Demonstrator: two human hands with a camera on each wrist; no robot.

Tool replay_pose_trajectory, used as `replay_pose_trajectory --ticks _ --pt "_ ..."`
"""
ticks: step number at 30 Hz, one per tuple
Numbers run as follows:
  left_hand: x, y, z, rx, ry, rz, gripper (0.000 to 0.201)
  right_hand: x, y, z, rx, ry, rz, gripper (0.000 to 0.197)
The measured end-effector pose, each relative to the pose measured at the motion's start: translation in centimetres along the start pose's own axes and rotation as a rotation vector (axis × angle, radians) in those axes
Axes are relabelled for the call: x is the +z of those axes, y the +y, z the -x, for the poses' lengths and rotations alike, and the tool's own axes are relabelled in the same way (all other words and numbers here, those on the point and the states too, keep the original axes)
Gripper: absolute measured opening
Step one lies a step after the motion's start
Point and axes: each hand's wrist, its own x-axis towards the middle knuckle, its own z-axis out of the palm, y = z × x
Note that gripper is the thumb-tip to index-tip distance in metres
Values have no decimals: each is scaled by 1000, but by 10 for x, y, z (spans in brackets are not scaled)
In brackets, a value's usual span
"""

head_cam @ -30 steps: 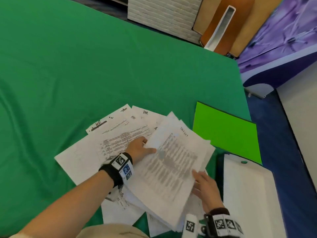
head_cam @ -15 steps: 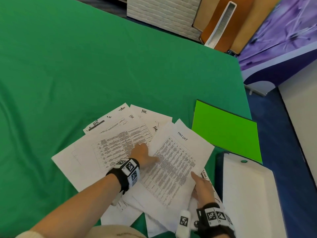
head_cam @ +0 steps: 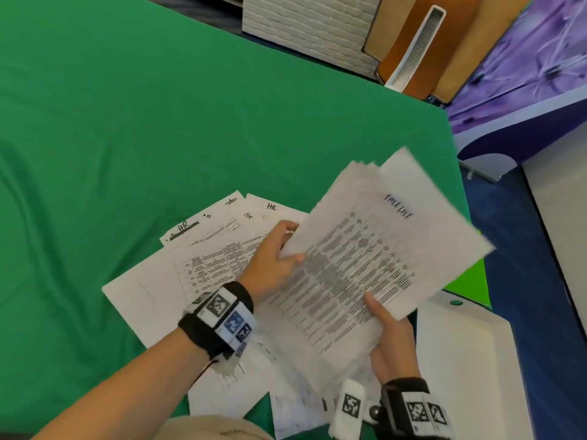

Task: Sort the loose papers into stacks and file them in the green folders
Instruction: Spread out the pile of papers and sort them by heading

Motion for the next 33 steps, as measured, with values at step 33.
replay_pose_trajectory --ticks 33 --pt "-108 -115 -40 -383 220 -1146 73 -30 3 -19 -99 552 419 42"
